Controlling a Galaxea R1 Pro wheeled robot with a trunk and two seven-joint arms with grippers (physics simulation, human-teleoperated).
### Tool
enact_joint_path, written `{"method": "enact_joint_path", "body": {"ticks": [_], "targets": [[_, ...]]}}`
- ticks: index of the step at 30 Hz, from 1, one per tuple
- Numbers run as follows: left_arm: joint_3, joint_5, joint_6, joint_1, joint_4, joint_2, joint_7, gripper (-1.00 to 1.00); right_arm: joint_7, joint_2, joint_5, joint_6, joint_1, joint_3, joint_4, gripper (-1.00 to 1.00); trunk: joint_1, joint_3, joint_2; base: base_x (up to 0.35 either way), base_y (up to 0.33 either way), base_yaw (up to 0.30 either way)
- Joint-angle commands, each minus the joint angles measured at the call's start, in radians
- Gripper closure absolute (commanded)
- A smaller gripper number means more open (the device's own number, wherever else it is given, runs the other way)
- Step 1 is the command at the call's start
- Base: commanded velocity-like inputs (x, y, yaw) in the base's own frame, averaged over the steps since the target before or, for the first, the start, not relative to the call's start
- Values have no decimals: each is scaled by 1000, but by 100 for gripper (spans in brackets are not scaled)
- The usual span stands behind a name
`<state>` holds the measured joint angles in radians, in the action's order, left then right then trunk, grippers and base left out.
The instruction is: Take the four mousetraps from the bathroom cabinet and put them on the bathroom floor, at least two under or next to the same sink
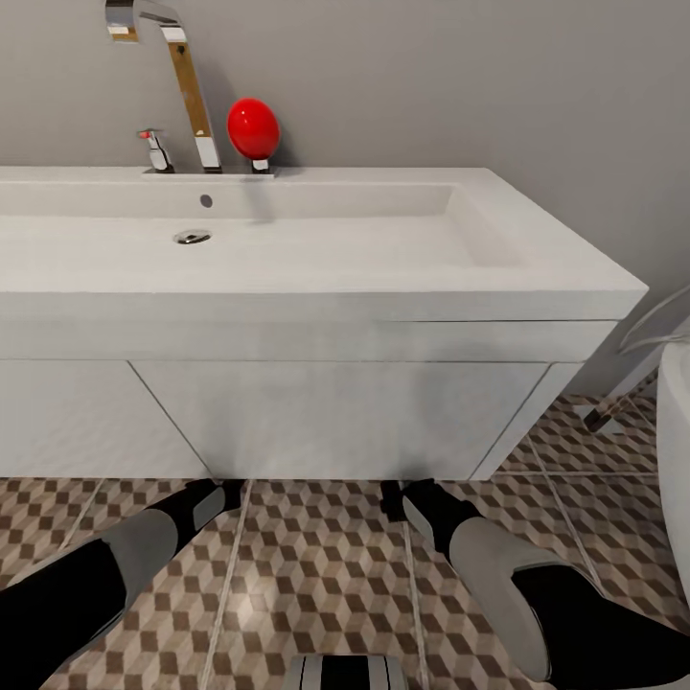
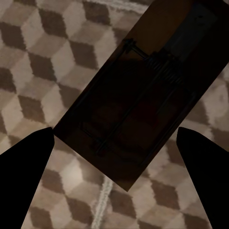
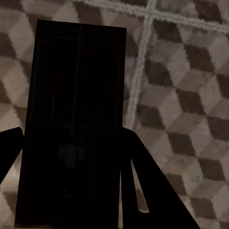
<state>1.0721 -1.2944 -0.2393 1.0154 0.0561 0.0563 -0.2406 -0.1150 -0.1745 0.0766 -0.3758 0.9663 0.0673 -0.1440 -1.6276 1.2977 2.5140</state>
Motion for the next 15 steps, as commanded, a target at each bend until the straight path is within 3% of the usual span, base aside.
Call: {"method": "enact_joint_path", "body": {"ticks": [1,8,15], "targets": [[8,-8,-5,0,4,2,-8,100,-2,0,6,-7,1,8,-2,100,0,1,0,0,0,0],[8,-8,-3,0,4,2,-8,100,-1,0,8,4,3,8,-3,100,0,1,0,12,0,0],[8,-8,-3,-1,2,2,-8,100,-1,0,6,93,2,8,5,100,0,1,0,68,0,0]]}}
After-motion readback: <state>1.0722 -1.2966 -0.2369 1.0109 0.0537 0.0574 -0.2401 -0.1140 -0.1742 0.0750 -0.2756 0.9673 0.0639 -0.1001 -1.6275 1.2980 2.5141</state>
